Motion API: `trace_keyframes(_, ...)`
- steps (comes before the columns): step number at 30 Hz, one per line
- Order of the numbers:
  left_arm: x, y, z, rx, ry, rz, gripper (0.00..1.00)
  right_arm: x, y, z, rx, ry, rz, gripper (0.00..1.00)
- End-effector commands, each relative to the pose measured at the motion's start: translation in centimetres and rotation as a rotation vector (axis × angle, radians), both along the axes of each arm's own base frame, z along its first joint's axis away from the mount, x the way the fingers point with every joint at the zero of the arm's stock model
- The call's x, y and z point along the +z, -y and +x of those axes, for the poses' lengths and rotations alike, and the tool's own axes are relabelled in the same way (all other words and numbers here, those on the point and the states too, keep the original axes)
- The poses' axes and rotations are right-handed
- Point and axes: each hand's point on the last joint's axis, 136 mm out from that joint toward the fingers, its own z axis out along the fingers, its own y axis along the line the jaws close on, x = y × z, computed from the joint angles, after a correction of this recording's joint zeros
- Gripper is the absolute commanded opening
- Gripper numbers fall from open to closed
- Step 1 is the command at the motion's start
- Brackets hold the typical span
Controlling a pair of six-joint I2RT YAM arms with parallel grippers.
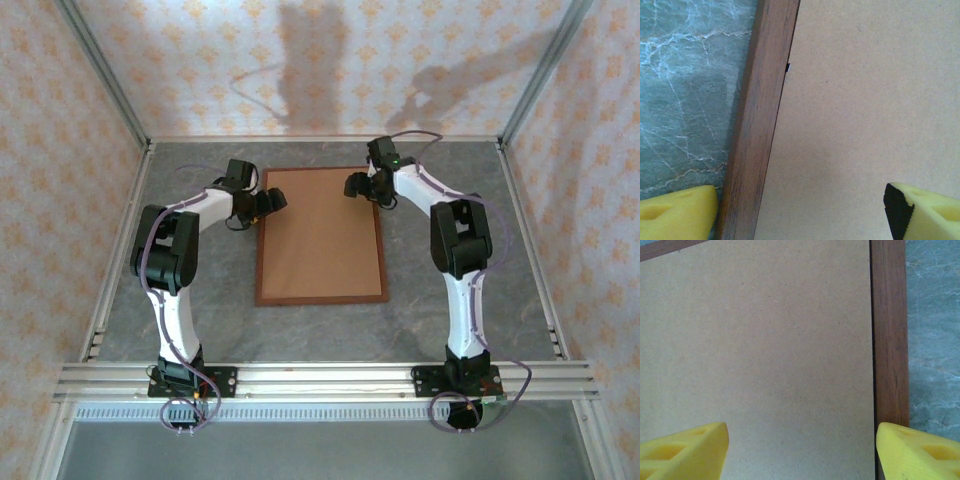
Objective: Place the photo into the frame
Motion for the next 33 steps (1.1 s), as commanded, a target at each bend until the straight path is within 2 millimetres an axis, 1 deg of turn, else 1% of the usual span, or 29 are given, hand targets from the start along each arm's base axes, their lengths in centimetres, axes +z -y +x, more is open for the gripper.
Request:
trace_keyframes(1, -0.8, 0.4, 0.8, -0.023, 0.011, 0.011, 0.86, -0.4, 0.2, 0.0, 0.013, -0.016, -0.036, 0.77)
trace_keyframes(6, -1.0, 0.5, 0.9, -0.025, 0.009, 0.003, 0.87, -0.8, 0.3, 0.0, 0.023, -0.021, -0.051, 0.77)
trace_keyframes(10, -0.9, 0.8, 1.1, -0.031, 0.016, -0.009, 0.87, -0.9, -0.6, -0.3, 0.047, -0.037, 0.000, 0.76)
trace_keyframes(15, -0.9, 1.5, 1.2, -0.030, 0.015, -0.059, 0.86, -0.7, -2.1, -0.7, 0.077, -0.050, 0.086, 0.74)
trace_keyframes(18, -0.8, 2.1, 1.2, -0.040, 0.017, -0.078, 0.86, -0.5, -2.3, -0.9, 0.083, -0.053, 0.104, 0.73)
trace_keyframes(24, -0.5, 2.7, 1.2, -0.052, 0.025, -0.097, 0.85, 0.0, -2.7, -1.9, 0.093, -0.067, 0.128, 0.72)
trace_keyframes(29, 0.0, 2.8, 1.2, -0.051, 0.036, -0.104, 0.85, 0.1, -2.4, -3.0, 0.081, -0.096, 0.116, 0.71)
trace_keyframes(33, 0.0, 2.7, 1.2, -0.045, 0.035, -0.095, 0.85, 0.2, -1.6, -3.6, 0.062, -0.098, 0.082, 0.70)
